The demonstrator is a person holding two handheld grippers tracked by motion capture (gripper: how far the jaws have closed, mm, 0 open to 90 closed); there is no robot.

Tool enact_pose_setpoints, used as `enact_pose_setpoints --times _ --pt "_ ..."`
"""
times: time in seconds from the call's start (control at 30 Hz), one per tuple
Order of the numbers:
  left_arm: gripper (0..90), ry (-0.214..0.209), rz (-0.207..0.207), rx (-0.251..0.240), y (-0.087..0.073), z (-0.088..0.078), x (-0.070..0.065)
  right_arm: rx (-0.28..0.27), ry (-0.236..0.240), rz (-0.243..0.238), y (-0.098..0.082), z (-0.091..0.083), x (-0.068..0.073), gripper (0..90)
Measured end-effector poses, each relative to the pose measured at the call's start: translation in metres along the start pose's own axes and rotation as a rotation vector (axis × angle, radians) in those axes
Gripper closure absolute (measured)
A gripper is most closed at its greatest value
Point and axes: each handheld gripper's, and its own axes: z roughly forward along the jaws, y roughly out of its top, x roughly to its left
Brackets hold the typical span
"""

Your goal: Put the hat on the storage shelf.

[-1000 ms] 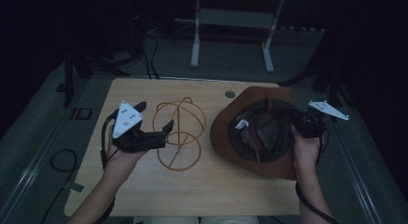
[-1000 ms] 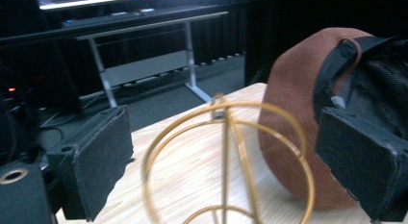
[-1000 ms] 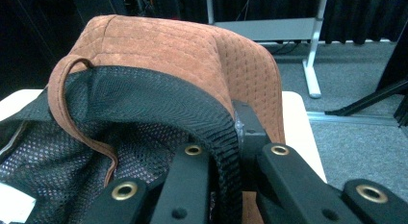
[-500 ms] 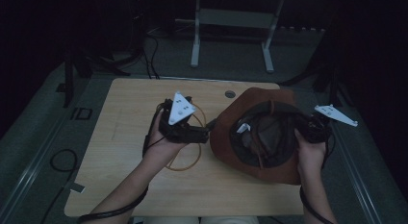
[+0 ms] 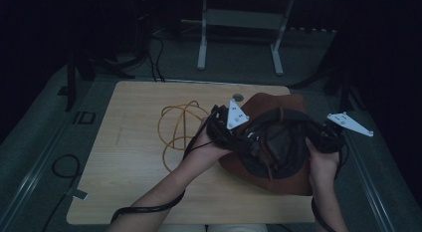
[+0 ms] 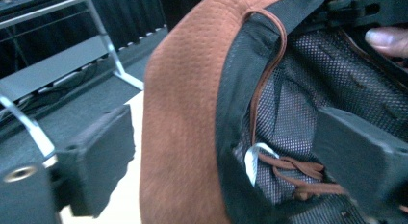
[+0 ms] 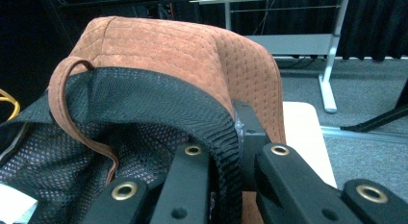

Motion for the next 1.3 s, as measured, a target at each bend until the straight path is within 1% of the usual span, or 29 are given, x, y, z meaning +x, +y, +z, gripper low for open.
enact_pose_setpoints --times 0.03,0.07,0.1,0.2,0.23,0.27,0.3,0.33,0.37,0.4,0.43,0.47,0.5,0.53,0.57,0.6,0.63,0.67,0.7,0.73,0.8,0.83,0.87,0.9,0.97,1.07,1.17,1.23,1.3 --pt "12.7 -0.010 0.002 0.000 0.001 0.004 -0.002 -0.004 0.004 0.000 0.000 -0.002 0.000 85.7" --pt "13.6 -0.004 0.014 0.006 0.001 0.009 -0.004 -0.006 0.006 0.000 0.000 -0.004 0.000 85.7" --pt "15.4 -0.010 0.023 0.012 0.002 0.013 -0.005 -0.011 0.006 -0.001 0.001 -0.006 0.000 85.8" --pt "17.0 -0.012 0.020 0.045 0.003 0.025 -0.008 -0.024 0.012 -0.008 0.003 -0.012 0.001 85.7" --pt "17.3 -0.007 0.022 0.060 0.003 0.028 -0.009 -0.027 0.015 -0.009 0.004 -0.014 0.002 85.8" --pt "17.9 0.011 0.024 0.080 0.003 0.031 -0.010 -0.030 0.022 -0.010 0.005 -0.016 0.003 85.7" --pt "20.1 0.012 0.014 0.085 0.003 0.034 -0.011 -0.035 0.024 -0.016 0.006 -0.018 0.004 85.8" --pt "20.2 0.021 0.009 0.098 0.002 0.036 -0.011 -0.040 0.025 -0.021 0.007 -0.020 0.005 85.8" --pt "20.7 0.040 0.005 0.102 0.002 0.038 -0.012 -0.043 0.030 -0.020 0.007 -0.022 0.006 85.8" --pt "23.4 0.040 0.005 0.102 0.002 0.038 -0.012 -0.043 0.030 -0.020 0.007 -0.022 0.006 85.8" --pt "23.4 0.049 0.011 0.117 0.000 0.041 -0.014 -0.046 0.031 -0.023 0.008 -0.023 0.008 85.8" --pt "28.9 0.051 0.010 0.117 0.000 0.042 -0.014 -0.048 0.030 -0.030 0.008 -0.025 0.010 85.7" --pt "40.2 0.045 0.016 0.116 -0.001 0.042 -0.014 -0.046 0.034 -0.030 0.007 -0.026 0.012 85.8" --pt "40.2 0.044 0.036 0.127 -0.001 0.043 -0.016 -0.046 0.034 -0.030 0.007 -0.026 0.012 85.8" --pt "51.7 0.066 0.047 0.132 -0.003 0.045 -0.018 -0.049 0.036 -0.030 0.005 -0.026 0.013 85.7" --pt "60.0 0.066 0.047 0.132 -0.003 0.045 -0.018 -0.049 0.036 -0.030 0.005 -0.026 0.013 85.7" --pt "68.2 0.079 0.053 0.140 -0.003 0.045 -0.018 -0.047 0.039 -0.023 0.002 -0.027 0.013 85.7" --pt "68.2 0.092 0.056 0.144 -0.004 0.046 -0.018 -0.047 0.039 -0.023 0.002 -0.027 0.013 85.7" --pt "74.9 0.099 0.055 0.141 -0.005 0.046 -0.017 -0.043 0.047 -0.016 0.000 -0.027 0.013 85.7" --pt "83.5 0.116 0.043 0.133 -0.005 0.046 -0.016 -0.029 0.049 -0.015 -0.005 -0.026 0.014 85.6" --pt "84.1 0.116 0.043 0.133 -0.005 0.046 -0.016 -0.027 0.047 -0.015 -0.007 -0.026 0.015 85.6" --pt "84.1 0.142 0.039 0.119 -0.003 0.045 -0.015 -0.027 0.047 -0.015 -0.007 -0.026 0.015 85.6" --pt "85.1 0.148 0.043 0.119 -0.002 0.045 -0.015 -0.026 0.046 -0.004 -0.012 -0.025 0.016 85.4" --pt "85.1 0.153 0.045 0.116 -0.001 0.044 -0.015 -0.023 0.042 -0.006 -0.014 -0.025 0.016 85.3" --pt "85.3 0.150 0.044 0.116 0.001 0.043 -0.013 -0.025 0.041 -0.001 -0.016 -0.024 0.016 85.0" --pt "85.4 0.153 0.051 0.116 0.003 0.042 -0.013 -0.031 0.023 -0.021 -0.019 -0.026 0.018 83.3" --pt "85.6 0.164 0.040 0.103 0.005 0.040 -0.011 -0.025 0.034 -0.011 -0.023 -0.028 0.018 78.2" --pt "85.8 0.165 0.036 0.091 0.007 0.039 -0.010 -0.031 0.067 0.001 -0.027 -0.031 0.019 74.7" --pt "85.8 0.172 0.047 0.083 0.008 0.036 -0.010 -0.024 0.067 -0.014 -0.031 -0.033 0.019 70.3"
